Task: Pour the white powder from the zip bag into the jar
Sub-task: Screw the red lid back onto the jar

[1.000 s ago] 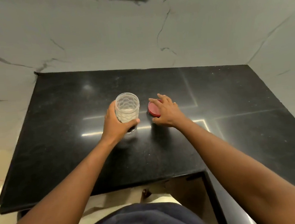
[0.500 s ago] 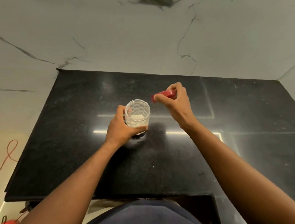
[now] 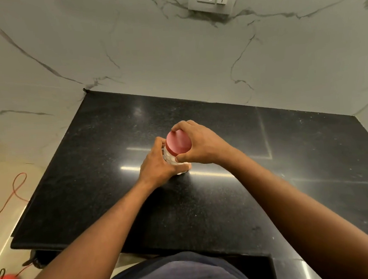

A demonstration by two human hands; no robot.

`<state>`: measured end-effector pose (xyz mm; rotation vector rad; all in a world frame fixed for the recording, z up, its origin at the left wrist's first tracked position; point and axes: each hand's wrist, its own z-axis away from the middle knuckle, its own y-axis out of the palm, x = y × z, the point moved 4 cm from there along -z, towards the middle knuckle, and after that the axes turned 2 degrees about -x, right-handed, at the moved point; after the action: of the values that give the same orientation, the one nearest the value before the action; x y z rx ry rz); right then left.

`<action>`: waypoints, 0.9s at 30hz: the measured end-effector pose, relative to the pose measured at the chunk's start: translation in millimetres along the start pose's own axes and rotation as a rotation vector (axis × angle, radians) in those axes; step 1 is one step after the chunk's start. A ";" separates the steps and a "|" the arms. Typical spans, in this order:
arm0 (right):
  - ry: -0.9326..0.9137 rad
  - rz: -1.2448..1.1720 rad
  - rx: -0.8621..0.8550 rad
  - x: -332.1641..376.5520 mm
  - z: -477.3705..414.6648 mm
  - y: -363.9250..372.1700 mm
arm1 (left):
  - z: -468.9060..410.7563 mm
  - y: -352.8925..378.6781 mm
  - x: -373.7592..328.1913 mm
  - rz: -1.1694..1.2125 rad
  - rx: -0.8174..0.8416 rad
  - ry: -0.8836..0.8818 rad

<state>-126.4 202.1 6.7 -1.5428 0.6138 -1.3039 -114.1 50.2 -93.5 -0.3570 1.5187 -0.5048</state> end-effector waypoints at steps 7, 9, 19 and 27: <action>-0.017 0.373 0.044 11.9 -21.9 -5.7 | -2.7 3.1 4.9 -0.036 0.018 0.013; 0.049 0.398 0.027 15.4 -26.7 -3.4 | -4.3 3.7 6.6 -0.044 0.023 0.013; -0.057 0.403 0.163 25.8 -32.4 -1.9 | -8.8 4.1 13.7 -0.084 -0.046 0.018; -0.259 0.445 0.197 27.4 -20.2 -10.1 | -8.2 2.6 11.7 -0.071 -0.038 0.056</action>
<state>-139.3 175.4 26.4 -1.2921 0.5997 -0.7889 -122.2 47.1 -105.0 -0.4314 1.5755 -0.5462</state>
